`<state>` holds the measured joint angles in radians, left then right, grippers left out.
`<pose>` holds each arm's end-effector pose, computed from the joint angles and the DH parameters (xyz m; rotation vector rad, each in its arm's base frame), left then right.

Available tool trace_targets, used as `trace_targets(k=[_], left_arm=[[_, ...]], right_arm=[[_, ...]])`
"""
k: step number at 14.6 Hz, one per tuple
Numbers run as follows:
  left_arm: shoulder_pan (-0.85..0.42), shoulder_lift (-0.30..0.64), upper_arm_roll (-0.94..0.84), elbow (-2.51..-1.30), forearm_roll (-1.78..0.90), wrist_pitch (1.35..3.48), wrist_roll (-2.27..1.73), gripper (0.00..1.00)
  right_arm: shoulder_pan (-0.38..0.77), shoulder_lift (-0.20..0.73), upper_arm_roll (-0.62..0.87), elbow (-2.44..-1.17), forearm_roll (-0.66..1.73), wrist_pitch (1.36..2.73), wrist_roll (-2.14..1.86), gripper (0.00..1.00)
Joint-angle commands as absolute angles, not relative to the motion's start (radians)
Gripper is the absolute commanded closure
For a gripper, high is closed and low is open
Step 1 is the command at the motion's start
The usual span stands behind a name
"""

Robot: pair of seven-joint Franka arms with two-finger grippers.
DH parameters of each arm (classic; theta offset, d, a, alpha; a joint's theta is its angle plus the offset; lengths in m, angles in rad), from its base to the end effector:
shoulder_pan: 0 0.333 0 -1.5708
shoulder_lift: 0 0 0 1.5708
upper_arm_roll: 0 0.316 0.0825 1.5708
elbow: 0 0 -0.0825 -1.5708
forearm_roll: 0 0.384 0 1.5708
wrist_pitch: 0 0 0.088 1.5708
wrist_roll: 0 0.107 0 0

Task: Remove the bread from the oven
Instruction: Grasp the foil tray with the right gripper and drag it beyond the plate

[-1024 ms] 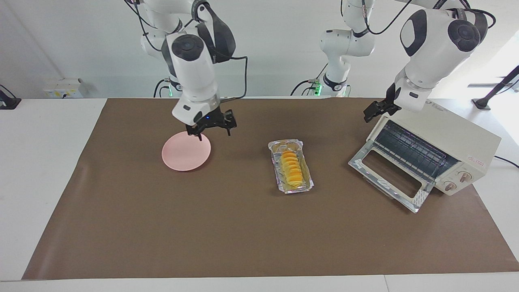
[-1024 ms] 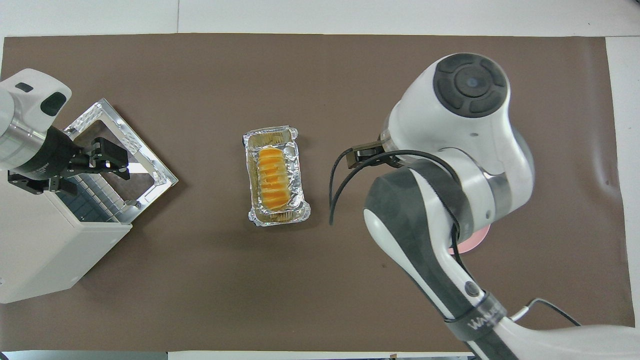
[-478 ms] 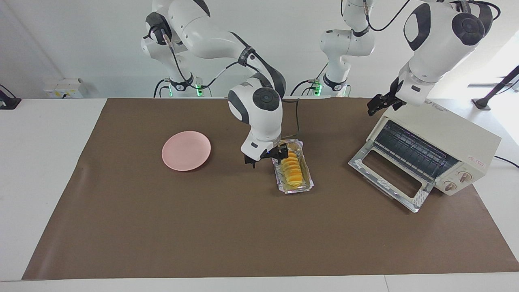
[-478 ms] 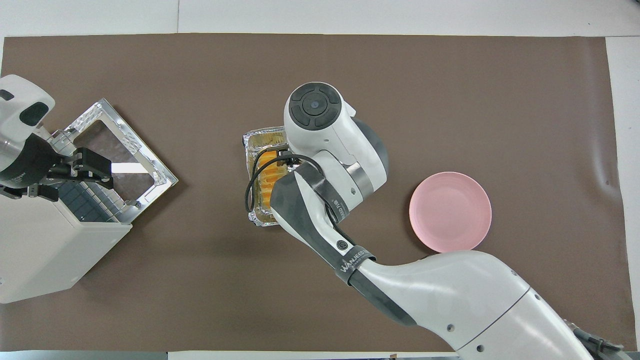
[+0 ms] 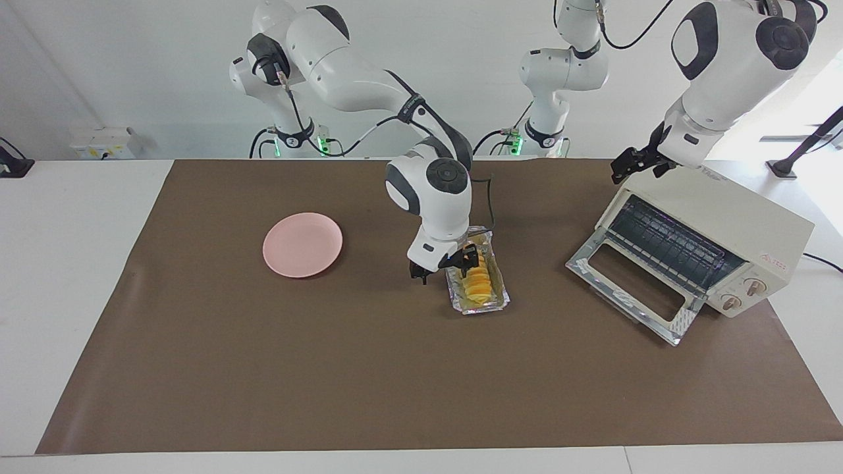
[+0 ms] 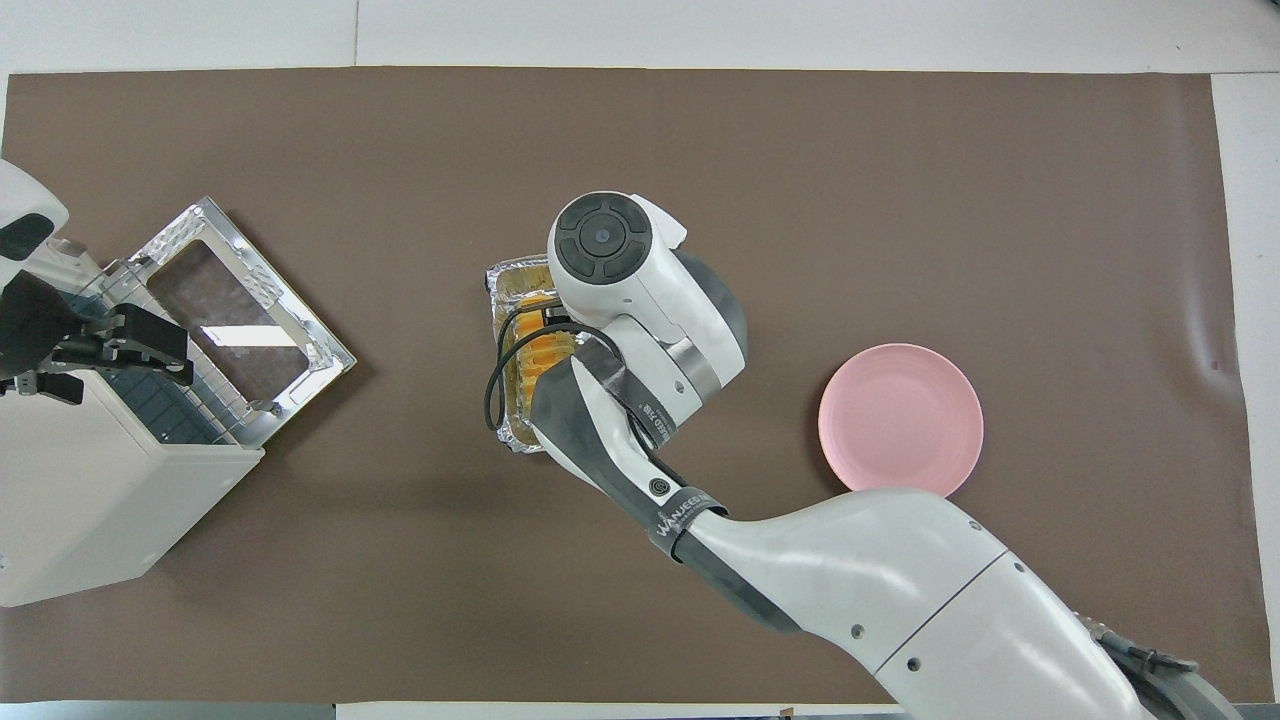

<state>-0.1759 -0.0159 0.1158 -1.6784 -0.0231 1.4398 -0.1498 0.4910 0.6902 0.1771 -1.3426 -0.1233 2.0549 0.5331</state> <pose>0.5285 -0.0341 0.5734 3.1173 0.1389 -0.3512 0.5990 0.4276 0.3271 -3.1126 -0.2323 -0.0408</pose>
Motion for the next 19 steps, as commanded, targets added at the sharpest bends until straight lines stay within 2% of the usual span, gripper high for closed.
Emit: trace_targets(k=[1, 2, 3, 4, 5, 6, 7, 14, 16, 19], left_arm=[[-0.167, -0.037, 0.101, -1.690, -0.008, 1.425, -0.137, 0.00], [-0.166, -0.037, 0.103, -1.692, -0.008, 1.425, -0.135, 0.00], [-0.164, -0.037, 0.106, -1.692, -0.008, 1.425, -0.135, 0.00], [-0.164, -0.037, 0.107, -1.692, -0.008, 1.424, -0.133, 0.00], [-0.164, -0.037, 0.109, -1.692, -0.008, 1.424, -0.132, 0.00], [-0.169, -0.037, 0.107, -1.690, -0.008, 1.425, -0.133, 0.00], [-0.178, -0.037, 0.106, -1.689, -0.008, 1.428, -0.135, 0.00], [-0.179, -0.038, 0.100, -1.684, -0.009, 1.440, -0.132, 0.00], [-0.179, -0.044, 0.100, -1.684, -0.009, 1.462, -0.112, 0.00], [-0.179, -0.046, 0.100, -1.683, -0.008, 1.520, -0.063, 0.00]], right_arm=[[0.494, 0.699, 0.178, -1.379, -0.149, 2.115, 0.546, 0.00], [0.494, 0.699, 0.178, -1.388, -0.149, 2.129, 0.546, 0.00], [0.495, 0.699, 0.178, -1.393, -0.149, 2.135, 0.546, 0.07], [0.495, 0.698, 0.178, -1.402, -0.149, 2.137, 0.545, 0.22], [0.495, 0.698, 0.178, -1.401, -0.149, 2.137, 0.545, 0.52], [0.494, 0.698, 0.178, -1.401, -0.149, 2.137, 0.543, 0.87], [0.494, 0.698, 0.178, -1.399, -0.147, 2.135, 0.545, 1.00], [0.488, 0.687, 0.183, -1.385, -0.114, 2.114, 0.543, 1.00], [0.444, 0.673, 0.181, -1.359, -0.058, 2.044, 0.532, 1.00], [0.376, 0.678, 0.181, -1.228, -0.045, 1.884, 0.477, 1.00]])
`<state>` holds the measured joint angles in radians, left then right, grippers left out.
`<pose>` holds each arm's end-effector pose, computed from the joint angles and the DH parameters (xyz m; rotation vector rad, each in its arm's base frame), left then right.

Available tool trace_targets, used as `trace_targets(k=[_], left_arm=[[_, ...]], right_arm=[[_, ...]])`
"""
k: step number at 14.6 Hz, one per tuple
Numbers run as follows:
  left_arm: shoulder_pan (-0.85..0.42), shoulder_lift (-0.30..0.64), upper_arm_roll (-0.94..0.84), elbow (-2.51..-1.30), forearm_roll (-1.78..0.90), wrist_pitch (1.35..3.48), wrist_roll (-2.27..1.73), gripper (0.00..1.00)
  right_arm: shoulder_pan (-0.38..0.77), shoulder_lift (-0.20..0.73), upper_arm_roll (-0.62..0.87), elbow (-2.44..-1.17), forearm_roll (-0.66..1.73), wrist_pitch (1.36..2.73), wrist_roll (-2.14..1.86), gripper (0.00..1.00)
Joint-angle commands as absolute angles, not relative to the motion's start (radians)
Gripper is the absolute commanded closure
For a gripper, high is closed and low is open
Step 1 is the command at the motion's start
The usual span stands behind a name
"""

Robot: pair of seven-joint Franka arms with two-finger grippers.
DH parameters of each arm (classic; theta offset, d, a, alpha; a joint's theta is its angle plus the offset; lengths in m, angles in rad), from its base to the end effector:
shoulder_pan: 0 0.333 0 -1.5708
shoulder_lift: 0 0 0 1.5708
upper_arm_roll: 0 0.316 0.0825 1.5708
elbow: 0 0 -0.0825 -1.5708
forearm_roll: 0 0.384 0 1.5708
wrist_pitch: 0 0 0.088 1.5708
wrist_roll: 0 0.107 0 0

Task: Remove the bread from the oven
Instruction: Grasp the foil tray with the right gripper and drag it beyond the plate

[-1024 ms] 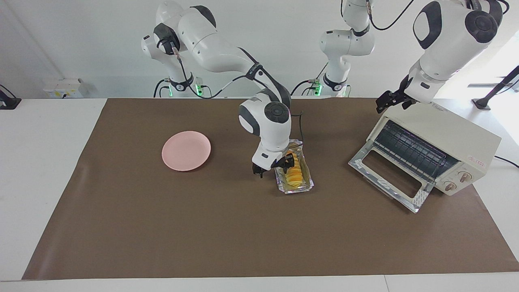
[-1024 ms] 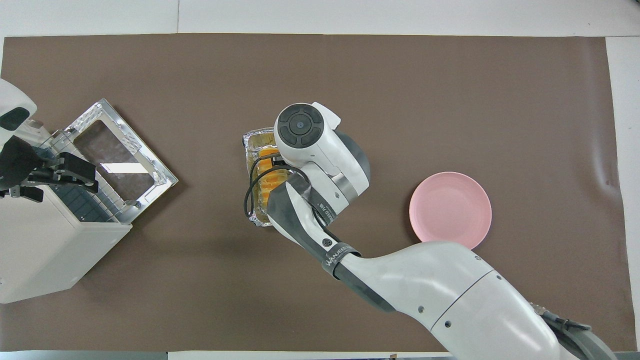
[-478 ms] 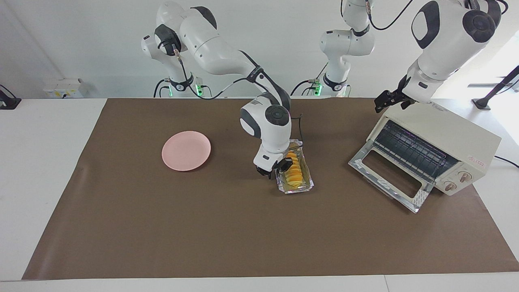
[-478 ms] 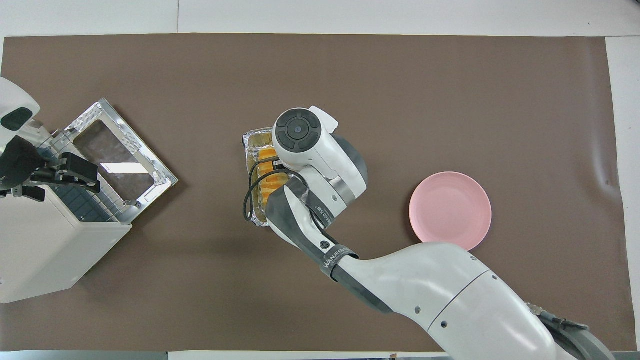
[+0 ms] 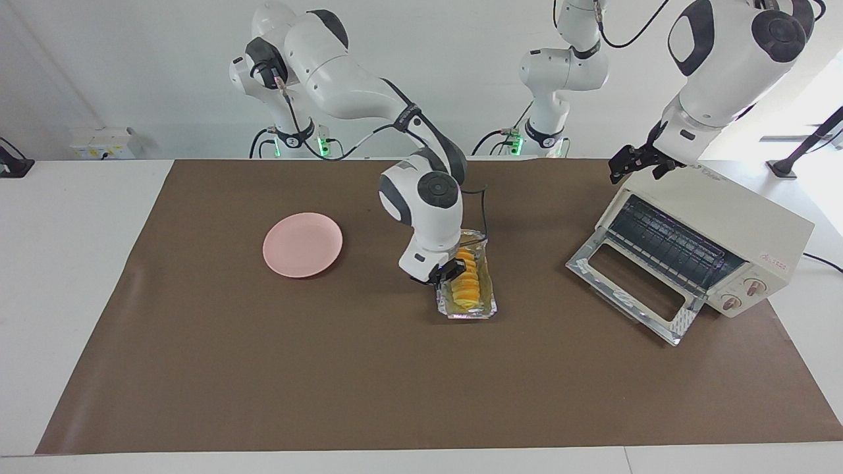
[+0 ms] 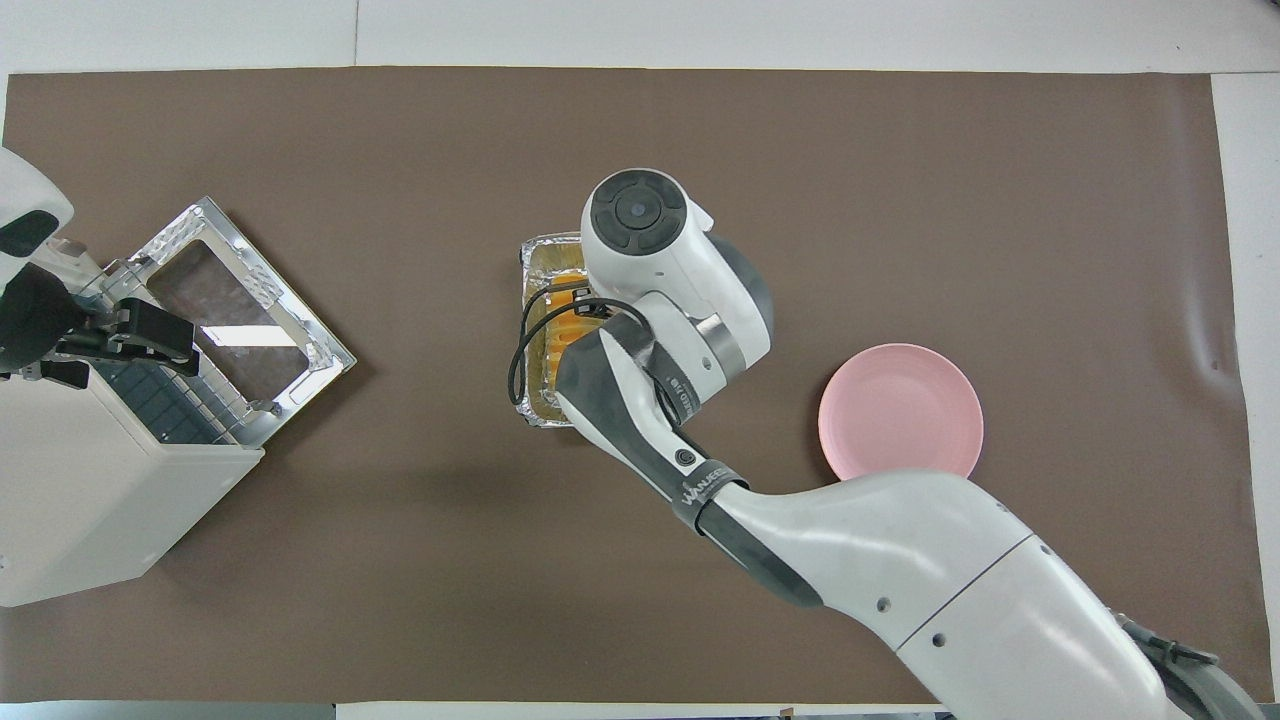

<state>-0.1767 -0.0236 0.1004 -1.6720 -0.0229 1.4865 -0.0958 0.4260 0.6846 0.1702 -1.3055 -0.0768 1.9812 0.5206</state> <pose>0.5322 -0.0427 0.5835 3.1197 0.0300 -0.2558 0.6266 0.3846 0.3417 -3.1080 -0.1065 0.0297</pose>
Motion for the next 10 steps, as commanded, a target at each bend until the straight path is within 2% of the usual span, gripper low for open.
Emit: trace_targets(k=[1, 3, 7, 10], left_arm=[[-0.179, -0.046, 0.101, -1.680, -0.008, 1.535, -0.054, 0.00], [-0.178, -0.046, 0.101, -1.681, -0.008, 1.557, -0.051, 0.00], [-0.179, -0.046, 0.100, -1.681, -0.009, 1.558, -0.051, 0.00], [-0.179, -0.046, 0.100, -1.683, -0.009, 1.555, -0.051, 0.00]], right_arm=[[0.341, 0.680, 0.181, -1.203, -0.044, 1.853, 0.454, 1.00], [0.275, 0.681, 0.172, -1.195, -0.060, 1.844, 0.366, 1.00], [0.118, 0.684, 0.143, -1.213, -0.060, 1.929, 0.112, 1.00], [0.028, 0.681, 0.141, -1.302, -0.064, 2.024, 0.051, 1.00]])
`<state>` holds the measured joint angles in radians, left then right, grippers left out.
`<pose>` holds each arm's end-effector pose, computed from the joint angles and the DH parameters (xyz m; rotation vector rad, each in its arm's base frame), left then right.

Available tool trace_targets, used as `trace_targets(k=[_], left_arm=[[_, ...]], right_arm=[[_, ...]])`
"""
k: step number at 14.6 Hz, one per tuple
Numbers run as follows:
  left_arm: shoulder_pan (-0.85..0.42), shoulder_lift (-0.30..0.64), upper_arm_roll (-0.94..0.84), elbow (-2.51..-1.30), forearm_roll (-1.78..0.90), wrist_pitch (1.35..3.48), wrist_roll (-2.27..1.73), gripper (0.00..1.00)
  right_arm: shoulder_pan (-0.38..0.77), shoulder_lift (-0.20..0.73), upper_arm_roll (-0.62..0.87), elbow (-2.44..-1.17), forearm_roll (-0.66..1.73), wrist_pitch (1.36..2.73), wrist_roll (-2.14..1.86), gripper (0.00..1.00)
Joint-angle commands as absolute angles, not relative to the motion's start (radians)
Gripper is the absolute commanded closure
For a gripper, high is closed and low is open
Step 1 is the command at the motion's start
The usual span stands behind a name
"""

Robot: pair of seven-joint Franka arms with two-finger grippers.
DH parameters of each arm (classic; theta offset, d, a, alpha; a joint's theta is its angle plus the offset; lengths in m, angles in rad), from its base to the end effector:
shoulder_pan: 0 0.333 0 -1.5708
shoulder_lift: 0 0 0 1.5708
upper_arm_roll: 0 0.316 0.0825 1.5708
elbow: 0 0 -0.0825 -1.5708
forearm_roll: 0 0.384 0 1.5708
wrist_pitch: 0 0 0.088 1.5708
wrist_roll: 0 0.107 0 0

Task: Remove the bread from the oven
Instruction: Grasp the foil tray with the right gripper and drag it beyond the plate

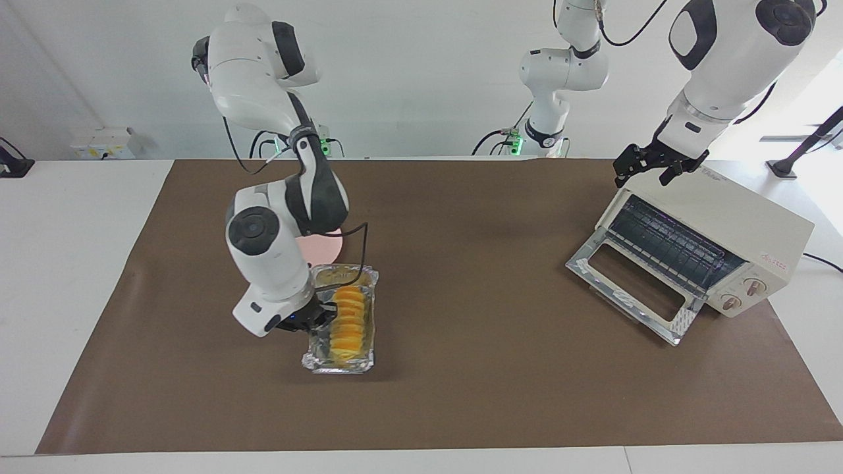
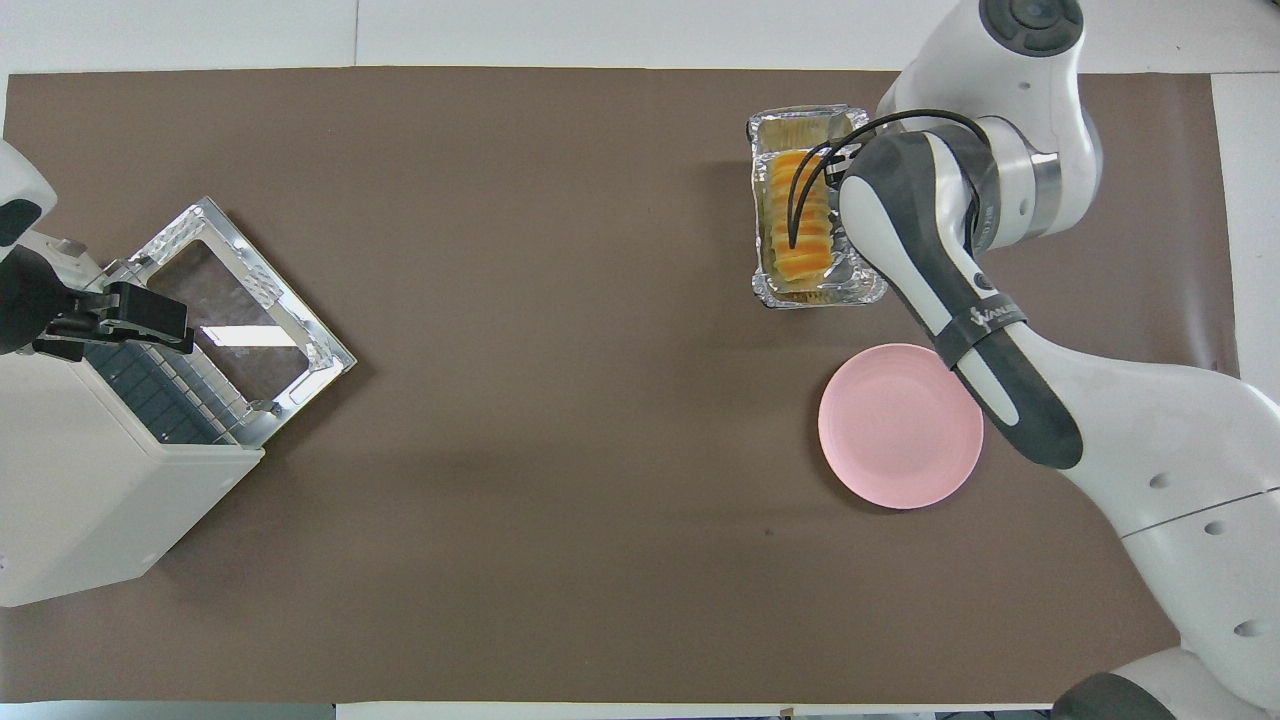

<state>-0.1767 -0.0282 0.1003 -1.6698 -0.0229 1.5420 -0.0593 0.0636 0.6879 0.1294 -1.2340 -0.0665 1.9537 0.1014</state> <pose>0.5377 -0.0430 0.5911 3.1186 -0.0262 -0.1580 0.7358 0.1142 0.3687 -3.1138 -0.1318 -0.0528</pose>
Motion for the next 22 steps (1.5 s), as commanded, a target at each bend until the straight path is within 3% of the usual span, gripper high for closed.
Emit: trace_targets(k=[1, 6, 7, 8, 9, 15, 19, 22], left_arm=[[-0.179, -0.046, 0.100, -1.683, -0.009, 1.557, -0.051, 0.00], [-0.181, -0.049, 0.097, -1.683, -0.009, 1.559, -0.049, 0.00], [-0.181, -0.049, 0.100, -1.681, -0.009, 1.559, -0.049, 0.00], [-0.181, -0.049, 0.097, -1.684, -0.011, 1.559, -0.049, 0.00], [-0.181, -0.049, 0.097, -1.686, -0.011, 1.557, -0.051, 0.00], [-0.179, -0.051, 0.100, -1.686, -0.011, 1.557, -0.051, 0.00], [-0.178, -0.051, 0.100, -1.686, -0.011, 1.557, -0.051, 0.00], [-0.178, -0.051, 0.100, -1.689, -0.012, 1.555, -0.051, 0.00]], right_arm=[[0.002, 0.681, 0.141, -1.330, -0.063, 2.064, -0.004, 1.00], [-0.023, 0.672, 0.140, -1.379, -0.075, 2.088, -0.106, 1.00], [-0.023, 0.672, 0.140, -1.379, -0.081, 2.086, -0.142, 0.95], [-0.029, 0.669, 0.140, -1.379, -0.083, 2.080, -0.181, 0.51], [-0.032, 0.663, 0.140, -1.379, -0.084, 2.069, -0.225, 0.01], [0.031, 0.629, 0.138, -1.351, -0.091, 1.968, -0.181, 0.00], [0.037, 0.632, 0.140, -1.371, -0.095, 2.026, -0.147, 0.00], [0.038, 0.624, 0.140, -1.460, -0.121, 2.129, -0.147, 0.00]])
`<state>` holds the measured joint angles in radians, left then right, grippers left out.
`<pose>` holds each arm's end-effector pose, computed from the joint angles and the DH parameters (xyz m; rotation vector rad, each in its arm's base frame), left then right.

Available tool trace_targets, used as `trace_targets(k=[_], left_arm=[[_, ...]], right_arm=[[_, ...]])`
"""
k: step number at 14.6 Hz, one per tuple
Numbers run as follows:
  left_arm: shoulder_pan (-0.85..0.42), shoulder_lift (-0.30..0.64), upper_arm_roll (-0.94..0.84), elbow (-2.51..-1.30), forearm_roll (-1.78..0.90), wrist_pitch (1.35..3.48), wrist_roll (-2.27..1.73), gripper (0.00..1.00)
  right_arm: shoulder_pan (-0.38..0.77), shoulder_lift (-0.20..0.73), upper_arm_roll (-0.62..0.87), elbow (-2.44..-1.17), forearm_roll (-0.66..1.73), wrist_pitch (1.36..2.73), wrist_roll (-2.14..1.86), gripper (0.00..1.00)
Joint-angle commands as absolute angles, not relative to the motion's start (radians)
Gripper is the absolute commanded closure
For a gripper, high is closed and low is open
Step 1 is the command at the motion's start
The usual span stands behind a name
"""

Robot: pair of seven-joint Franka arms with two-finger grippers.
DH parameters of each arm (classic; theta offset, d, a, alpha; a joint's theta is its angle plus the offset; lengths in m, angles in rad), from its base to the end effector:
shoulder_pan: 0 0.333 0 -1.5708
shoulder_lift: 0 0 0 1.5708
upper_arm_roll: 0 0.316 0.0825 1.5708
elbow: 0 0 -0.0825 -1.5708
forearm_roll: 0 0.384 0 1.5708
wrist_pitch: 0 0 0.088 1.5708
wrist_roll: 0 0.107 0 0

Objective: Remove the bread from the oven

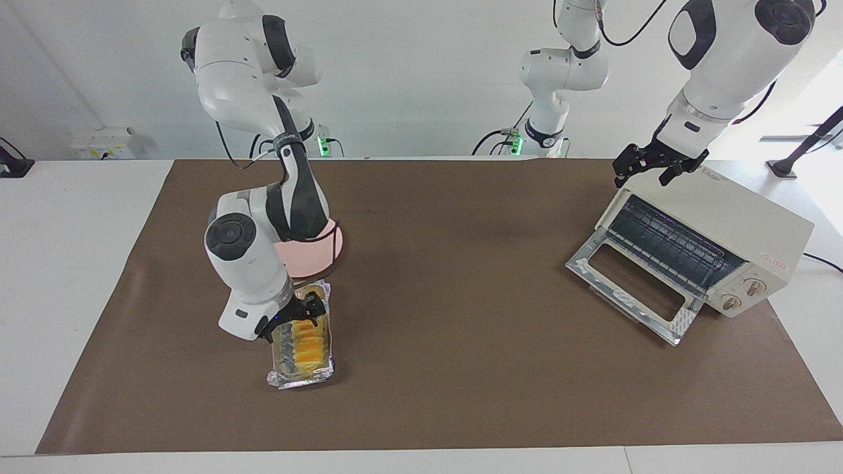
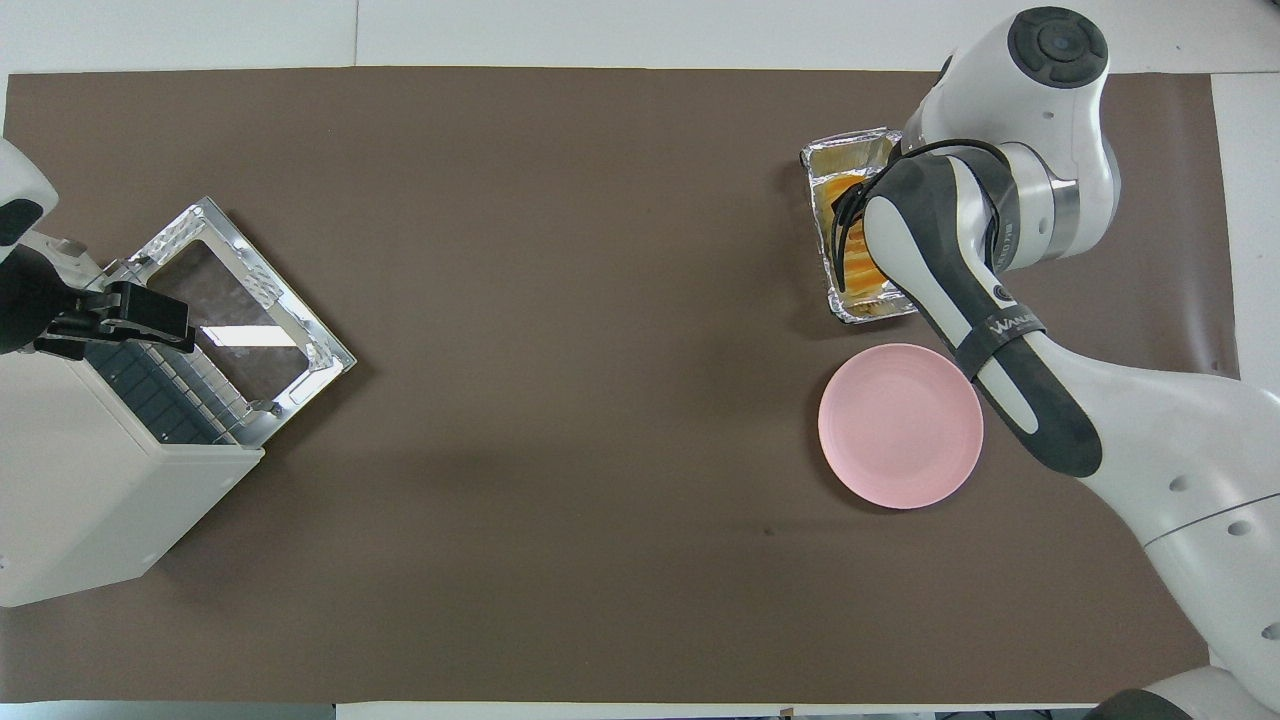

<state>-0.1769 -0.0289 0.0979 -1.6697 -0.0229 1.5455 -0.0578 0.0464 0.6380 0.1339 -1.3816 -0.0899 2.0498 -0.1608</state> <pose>0.5378 -0.0444 0.5918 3.1186 -0.0325 -0.1513 0.7197 0.1060 0.3440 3.0911 0.5523 0.0566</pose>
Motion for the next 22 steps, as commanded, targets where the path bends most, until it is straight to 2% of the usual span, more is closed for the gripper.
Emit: trace_targets(k=[1, 9, 10, 11, 12, 14, 18, 20, 22], left_arm=[[-0.178, -0.051, 0.100, -1.689, -0.012, 1.555, -0.051, 0.00], [-0.178, -0.058, 0.100, -1.694, -0.012, 1.559, -0.052, 0.00], [-0.178, -0.058, 0.100, -1.695, -0.012, 1.559, -0.051, 0.00], [-0.178, -0.058, 0.100, -1.697, -0.012, 1.559, -0.051, 0.00], [-0.179, -0.058, 0.100, -1.695, -0.012, 1.559, -0.054, 0.00], [-0.179, -0.058, 0.100, -1.697, -0.012, 1.559, -0.052, 0.00], [-0.179, -0.058, 0.100, -1.697, -0.012, 1.559, -0.054, 0.00], [-0.179, -0.058, 0.100, -1.695, -0.012, 1.559, -0.057, 0.00], [-0.181, -0.060, 0.100, -1.697, -0.012, 1.557, -0.057, 0.00]], right_arm=[[0.040, 0.618, 0.140, -1.488, -0.124, 2.155, -0.146, 0.00], [0.060, 0.607, 0.140, -1.542, -0.124, 2.212, -0.110, 0.00], [0.055, 0.603, 0.140, -1.564, -0.126, 2.241, -0.112, 0.19], [0.052, 0.595, 0.140, -1.583, -0.126, 2.258, -0.112, 0.87], [0.054, 0.594, 0.140, -1.585, -0.124, 2.256, -0.112, 1.00], [0.054, 0.594, 0.140, -1.579, -0.124, 2.240, -0.117, 1.00], [0.049, 0.588, 0.141, -1.484, -0.126, 2.075, -0.123, 1.00], [0.063, 0.542, 0.144, -1.457, -0.123, 1.973, -0.121, 1.00], [0.072, 0.458, 0.146, -1.482, -0.115, 1.886, -0.115, 1.00]])
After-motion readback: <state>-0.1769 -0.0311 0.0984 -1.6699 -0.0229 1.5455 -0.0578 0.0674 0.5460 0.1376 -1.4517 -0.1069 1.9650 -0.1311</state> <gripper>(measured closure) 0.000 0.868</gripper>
